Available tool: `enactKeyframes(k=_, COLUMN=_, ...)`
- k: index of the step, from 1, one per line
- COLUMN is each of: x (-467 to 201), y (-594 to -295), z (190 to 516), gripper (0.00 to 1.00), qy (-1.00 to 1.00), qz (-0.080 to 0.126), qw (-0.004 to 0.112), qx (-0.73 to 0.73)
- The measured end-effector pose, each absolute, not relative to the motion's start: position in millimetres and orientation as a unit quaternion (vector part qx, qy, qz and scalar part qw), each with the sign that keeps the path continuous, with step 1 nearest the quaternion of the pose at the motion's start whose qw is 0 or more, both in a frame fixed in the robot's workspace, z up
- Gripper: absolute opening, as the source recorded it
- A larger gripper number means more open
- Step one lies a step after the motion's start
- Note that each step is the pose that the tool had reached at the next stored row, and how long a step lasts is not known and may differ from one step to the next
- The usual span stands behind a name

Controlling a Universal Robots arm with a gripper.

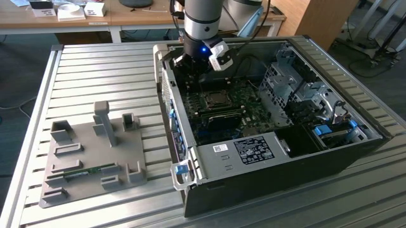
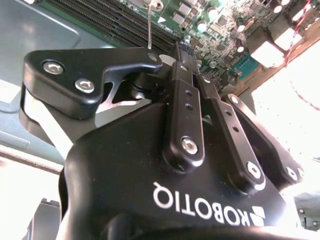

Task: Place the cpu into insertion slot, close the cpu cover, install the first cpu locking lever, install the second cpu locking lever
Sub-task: 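Install the first cpu locking lever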

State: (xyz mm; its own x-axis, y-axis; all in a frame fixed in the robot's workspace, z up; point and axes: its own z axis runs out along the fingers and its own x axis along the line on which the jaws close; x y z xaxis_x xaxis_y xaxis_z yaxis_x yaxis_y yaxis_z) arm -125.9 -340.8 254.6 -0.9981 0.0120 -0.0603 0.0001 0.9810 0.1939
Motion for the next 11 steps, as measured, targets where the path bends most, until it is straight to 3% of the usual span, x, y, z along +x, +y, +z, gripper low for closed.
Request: enactKeyframes(k=11, x=-125.7, y=-338.7, z=254.5, gripper=0.11, qy=0.993, qz=0.112, qw=0.031, qx=0.003)
